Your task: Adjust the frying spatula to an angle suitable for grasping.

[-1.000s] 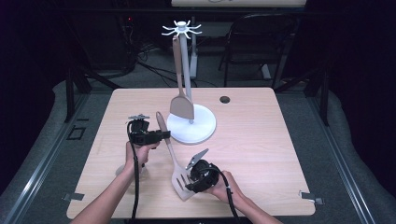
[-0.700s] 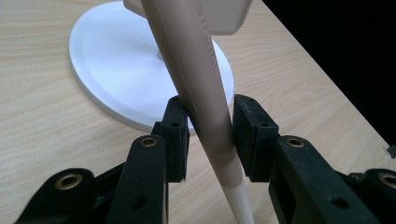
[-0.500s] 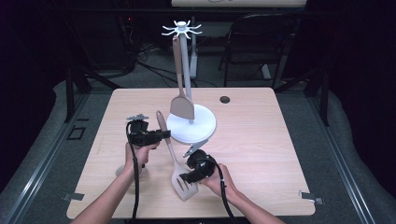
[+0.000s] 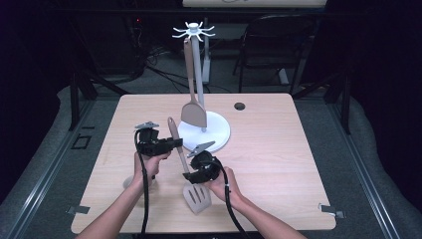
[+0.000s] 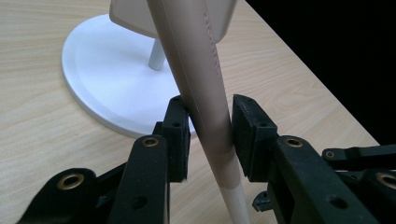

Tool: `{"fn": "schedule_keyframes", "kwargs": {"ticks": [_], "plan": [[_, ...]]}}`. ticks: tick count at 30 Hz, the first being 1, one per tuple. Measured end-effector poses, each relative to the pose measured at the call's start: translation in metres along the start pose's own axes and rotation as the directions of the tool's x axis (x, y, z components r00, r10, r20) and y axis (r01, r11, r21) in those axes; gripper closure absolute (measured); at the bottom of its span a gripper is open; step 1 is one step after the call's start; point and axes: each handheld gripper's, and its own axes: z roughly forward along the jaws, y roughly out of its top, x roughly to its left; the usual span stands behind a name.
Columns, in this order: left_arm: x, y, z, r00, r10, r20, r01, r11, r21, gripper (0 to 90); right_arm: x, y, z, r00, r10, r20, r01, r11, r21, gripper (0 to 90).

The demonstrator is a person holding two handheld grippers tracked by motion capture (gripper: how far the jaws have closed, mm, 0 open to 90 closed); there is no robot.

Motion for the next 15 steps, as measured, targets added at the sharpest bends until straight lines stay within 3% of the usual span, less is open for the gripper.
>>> {"fn": "schedule_keyframes", "kwargs": {"ticks": [4,9,15], "plan": [[-0.0035,0.0006,-0.0011,0.9999,0.01,0.006,-0.009,0.9999,-0.008,68.5,-0.0029,0.0002,0.0029,0.9998,0.019,-0.008,-0.019,1.0,0.0,58.2],[-0.0066,0.0008,-0.001,0.9997,0.012,0.022,-0.011,0.9998,-0.018,68.6,-0.0067,-0.0025,0.0051,0.9989,0.036,-0.031,-0.036,0.999,0.0,69.2],[-0.0069,-0.0005,-0.0012,0.999,0.023,0.039,-0.023,0.9996,-0.017,68.0,-0.0093,-0.0046,0.0033,0.9983,0.046,-0.035,-0.046,0.999,-0.018,72.2]]}}
